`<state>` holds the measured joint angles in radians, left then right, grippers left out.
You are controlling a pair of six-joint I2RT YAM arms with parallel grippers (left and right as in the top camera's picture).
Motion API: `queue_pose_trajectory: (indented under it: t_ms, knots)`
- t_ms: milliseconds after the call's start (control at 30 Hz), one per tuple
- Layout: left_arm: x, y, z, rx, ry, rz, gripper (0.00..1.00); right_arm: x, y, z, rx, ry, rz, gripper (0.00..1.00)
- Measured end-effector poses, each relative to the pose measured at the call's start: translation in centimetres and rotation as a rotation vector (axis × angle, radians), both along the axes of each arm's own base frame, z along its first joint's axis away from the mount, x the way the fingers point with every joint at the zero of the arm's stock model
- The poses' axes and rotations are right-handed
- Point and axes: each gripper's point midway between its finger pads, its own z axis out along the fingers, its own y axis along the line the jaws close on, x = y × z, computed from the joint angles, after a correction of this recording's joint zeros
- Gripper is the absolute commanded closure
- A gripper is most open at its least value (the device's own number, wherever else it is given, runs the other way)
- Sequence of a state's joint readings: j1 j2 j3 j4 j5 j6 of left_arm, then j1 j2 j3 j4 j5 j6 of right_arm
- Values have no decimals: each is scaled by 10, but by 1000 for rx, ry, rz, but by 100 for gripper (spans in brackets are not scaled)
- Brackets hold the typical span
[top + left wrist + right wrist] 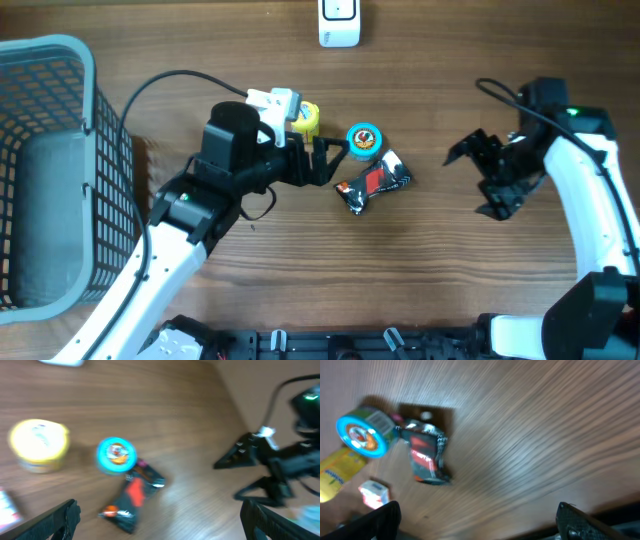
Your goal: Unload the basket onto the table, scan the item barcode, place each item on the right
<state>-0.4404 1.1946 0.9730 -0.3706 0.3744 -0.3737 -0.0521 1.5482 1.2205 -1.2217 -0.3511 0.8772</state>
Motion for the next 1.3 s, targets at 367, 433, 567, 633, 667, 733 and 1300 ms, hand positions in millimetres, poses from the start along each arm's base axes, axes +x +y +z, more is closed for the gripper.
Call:
queue_pose_trajectory:
  t_ms: [367, 433, 567, 633, 667, 733, 1300]
  knots:
    - [38, 75, 59, 233, -205, 267, 0, 36, 121, 3, 21, -258, 268, 0]
    - [41, 91, 67, 241, -223, 318, 0, 31, 128, -8, 3, -212, 259, 0]
    - [34, 110, 72, 259, -223, 366, 0, 24, 131, -41, -33, -79, 190, 1]
    - [30, 111, 74, 261, -223, 368, 0, 25, 133, -55, -36, -39, 169, 0]
    - [28, 112, 75, 262, -226, 367, 0, 26, 134, -65, -36, -16, 159, 0]
    - [25, 113, 77, 261, -229, 367, 0, 26, 136, -80, -39, 22, 149, 0]
    - [21, 114, 72, 275, -208, 361, 0, 46, 132, -110, -126, -21, 136, 10]
